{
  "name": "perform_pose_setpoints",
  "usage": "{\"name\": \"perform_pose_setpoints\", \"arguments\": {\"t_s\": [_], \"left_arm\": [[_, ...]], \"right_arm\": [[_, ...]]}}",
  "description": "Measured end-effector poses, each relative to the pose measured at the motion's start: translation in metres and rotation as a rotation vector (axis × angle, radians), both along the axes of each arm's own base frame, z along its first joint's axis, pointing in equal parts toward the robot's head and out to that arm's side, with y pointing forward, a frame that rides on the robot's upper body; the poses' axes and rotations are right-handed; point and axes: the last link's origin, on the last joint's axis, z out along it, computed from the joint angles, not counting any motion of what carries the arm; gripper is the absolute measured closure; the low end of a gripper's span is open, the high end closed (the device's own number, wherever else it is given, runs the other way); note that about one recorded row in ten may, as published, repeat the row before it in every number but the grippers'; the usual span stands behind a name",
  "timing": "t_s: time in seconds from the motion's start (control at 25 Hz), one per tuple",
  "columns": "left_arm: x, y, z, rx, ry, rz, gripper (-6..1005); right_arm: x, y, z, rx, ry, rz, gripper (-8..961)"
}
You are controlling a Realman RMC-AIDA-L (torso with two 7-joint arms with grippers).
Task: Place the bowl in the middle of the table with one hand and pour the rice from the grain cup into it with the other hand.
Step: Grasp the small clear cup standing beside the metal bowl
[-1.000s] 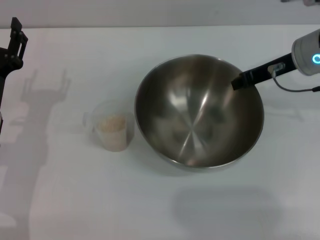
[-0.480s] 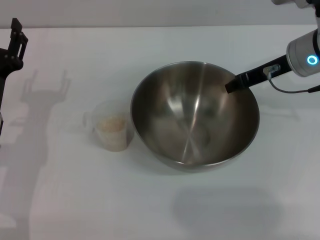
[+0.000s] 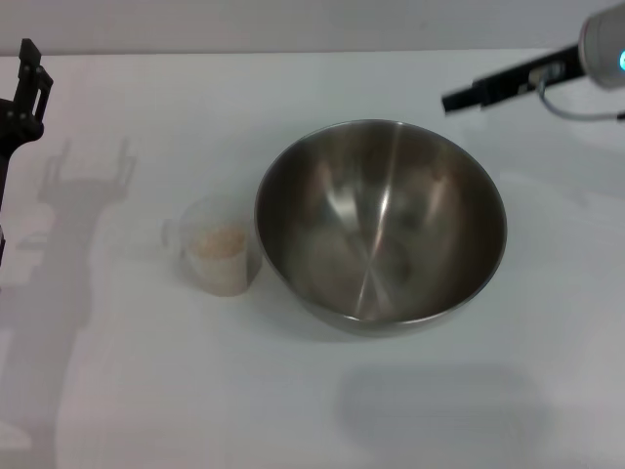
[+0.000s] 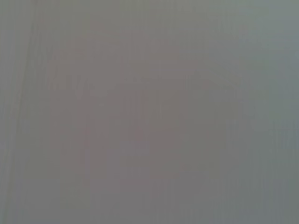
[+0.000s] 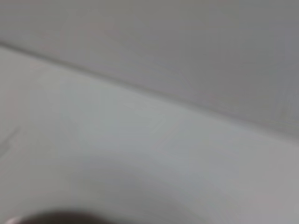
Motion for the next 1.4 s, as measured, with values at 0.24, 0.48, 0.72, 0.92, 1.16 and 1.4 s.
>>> {"name": "perform_pose_setpoints", "arguments": {"t_s": [0.24,0.48,0.72,0.92,1.16,1.4], "left_arm": [[-0.001,0.000,0.001,0.002,0.001,0.001,329],[0.000,0.000,0.001,0.003,0.002,-0.002,332],[0.001,-0.001,0.001,0.006,0.002,-0.011,335],[0.001,-0.006,0.001,0.012,-0.001,-0.018,337],[-0.001,-0.022,-0.004,-0.001,0.006,-0.041,340],[-0.012,-0.059,-0.025,-0.107,0.048,-0.043,343]], "right_arm": [[-0.021,0.020,0.019,0.272,0.009,0.203,475],[-0.028,0.025,0.012,0.719,0.039,0.425,476],[-0.021,0.005,-0.006,1.108,0.010,0.501,476],[-0.003,-0.024,-0.006,1.301,0.176,0.618,475],[0.046,-0.045,0.005,1.328,0.419,0.635,475],[0.077,-0.051,0.016,1.347,0.396,0.575,476]]}}
